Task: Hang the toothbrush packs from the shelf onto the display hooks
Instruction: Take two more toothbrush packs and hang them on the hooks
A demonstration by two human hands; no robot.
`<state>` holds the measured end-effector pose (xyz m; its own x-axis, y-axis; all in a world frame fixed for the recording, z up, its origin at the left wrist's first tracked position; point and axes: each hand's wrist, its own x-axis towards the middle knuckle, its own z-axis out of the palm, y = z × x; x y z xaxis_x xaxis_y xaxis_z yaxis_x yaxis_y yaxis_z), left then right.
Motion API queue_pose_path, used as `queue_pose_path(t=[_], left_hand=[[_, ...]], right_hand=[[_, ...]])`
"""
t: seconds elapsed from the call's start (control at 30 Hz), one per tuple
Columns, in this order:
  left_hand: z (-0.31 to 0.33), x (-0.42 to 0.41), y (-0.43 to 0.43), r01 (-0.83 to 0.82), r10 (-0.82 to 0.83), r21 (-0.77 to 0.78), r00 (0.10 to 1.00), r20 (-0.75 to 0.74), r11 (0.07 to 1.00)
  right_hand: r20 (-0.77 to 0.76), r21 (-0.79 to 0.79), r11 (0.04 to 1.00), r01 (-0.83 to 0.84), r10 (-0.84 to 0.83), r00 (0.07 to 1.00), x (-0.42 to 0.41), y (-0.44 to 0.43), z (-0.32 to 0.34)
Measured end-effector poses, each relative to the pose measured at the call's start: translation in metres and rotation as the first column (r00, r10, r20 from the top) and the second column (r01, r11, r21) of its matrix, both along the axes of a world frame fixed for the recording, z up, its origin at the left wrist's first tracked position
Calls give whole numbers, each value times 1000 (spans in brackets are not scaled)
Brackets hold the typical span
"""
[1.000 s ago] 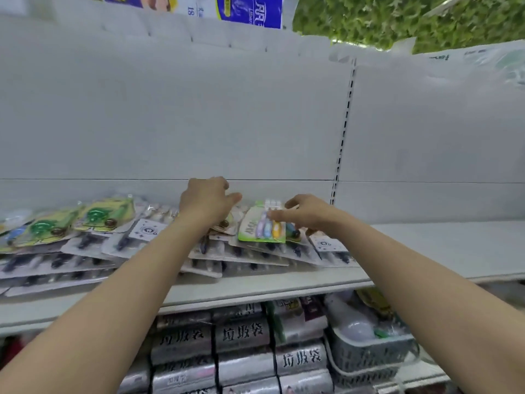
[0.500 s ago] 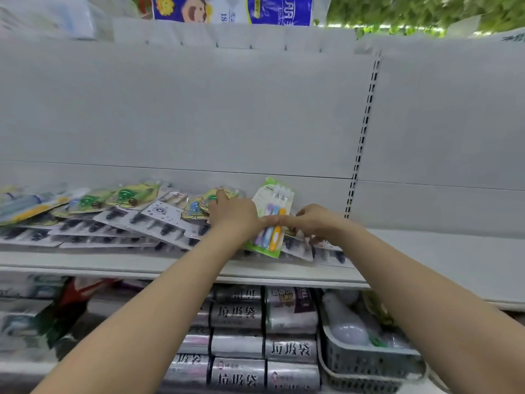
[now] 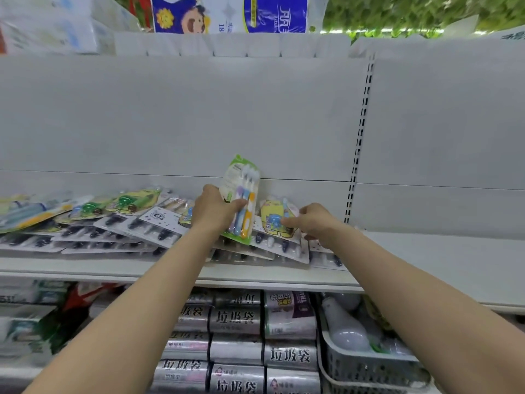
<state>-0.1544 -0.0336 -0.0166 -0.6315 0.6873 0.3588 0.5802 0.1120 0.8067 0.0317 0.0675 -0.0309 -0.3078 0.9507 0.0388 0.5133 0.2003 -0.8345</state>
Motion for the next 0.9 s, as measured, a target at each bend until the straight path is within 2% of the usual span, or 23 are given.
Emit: queue_pose_path(t=[0.13,0.23,0.33,0.57,0.73,0.9], left_hand=[[-7,-2,1,87,-113,121,967,229,989],[-6,1,-4,125,-186,179,904,384,976],[-8,10,-11,139,-237,231,846,478,963],[-24,33,-37,112,-348,428,776,526,897],[-42,34,-68,35,-346,467,722,600,884],[-56,11,-112,-59,-302,476,704,643,877]], right_hand=[[-224,-71,995,65,-79,971,2,1,17],[-338,-17,997,79,-80,938,8,4,21],[-437,14,998,67,-54,898,13,5,16],[-517,127,991,-33,95,851,19,-14,5],[-630,202,979,-23,148,763,10,-38,2],[-674,236,967,-98,236,700,-27,-78,-2]])
